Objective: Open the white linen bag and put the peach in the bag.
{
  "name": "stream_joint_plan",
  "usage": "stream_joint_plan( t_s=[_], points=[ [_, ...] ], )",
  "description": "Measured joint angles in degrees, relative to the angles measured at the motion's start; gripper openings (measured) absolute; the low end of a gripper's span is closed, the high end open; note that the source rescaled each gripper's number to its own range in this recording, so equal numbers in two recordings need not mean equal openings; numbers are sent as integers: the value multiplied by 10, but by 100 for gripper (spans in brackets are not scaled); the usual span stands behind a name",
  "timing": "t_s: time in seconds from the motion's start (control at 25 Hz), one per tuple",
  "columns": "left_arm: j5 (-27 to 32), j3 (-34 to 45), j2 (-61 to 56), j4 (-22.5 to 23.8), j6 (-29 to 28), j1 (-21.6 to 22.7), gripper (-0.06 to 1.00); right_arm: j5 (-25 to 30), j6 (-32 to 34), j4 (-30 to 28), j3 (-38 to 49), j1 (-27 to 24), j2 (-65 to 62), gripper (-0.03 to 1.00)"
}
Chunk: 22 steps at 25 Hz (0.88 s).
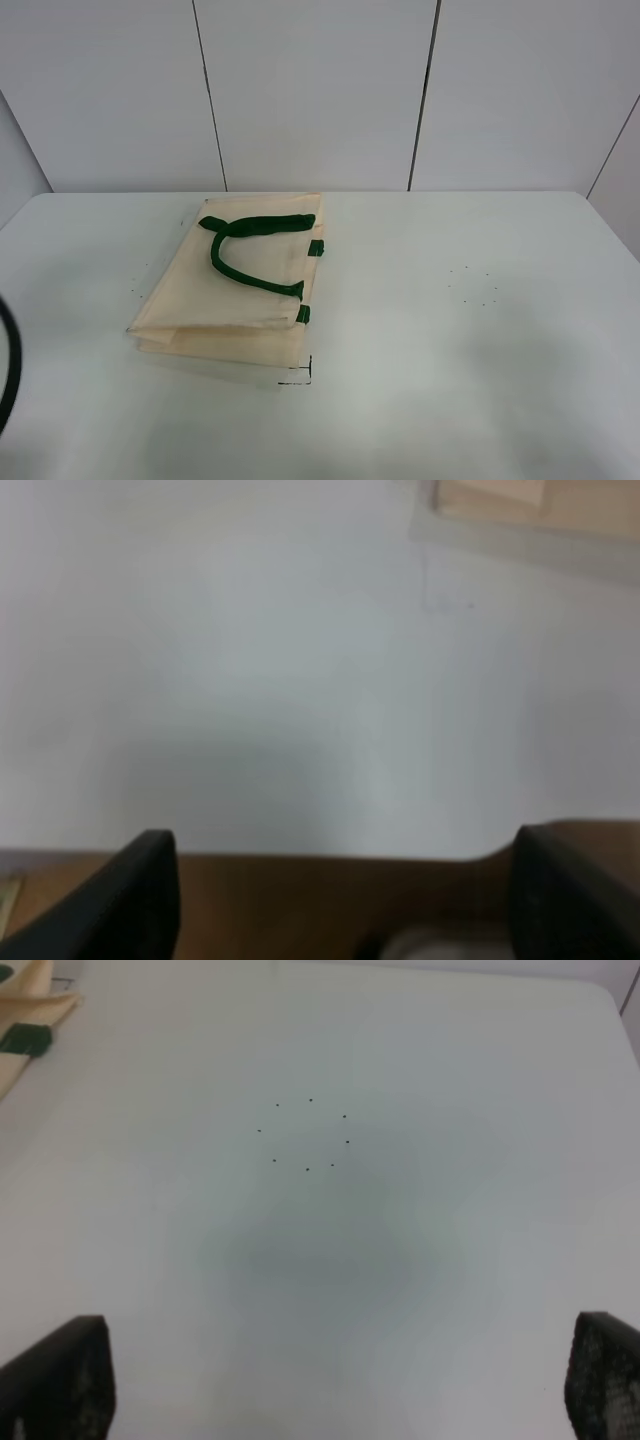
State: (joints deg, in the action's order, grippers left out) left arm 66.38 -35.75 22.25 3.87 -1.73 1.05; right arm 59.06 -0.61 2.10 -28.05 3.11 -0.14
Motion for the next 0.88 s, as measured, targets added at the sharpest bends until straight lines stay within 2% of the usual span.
stream_joint_plan(
  t_s=[0.16,0.32,0.88],
  points=[
    [-11,50,-126,-26,1,0,95,0,0,0,0,0,0,100],
    [-45,70,-200,-35,17,0,95,0,0,0,0,0,0,100],
    [-57,74,-224,-39,28,0,93,0,0,0,0,0,0,100]
  ],
)
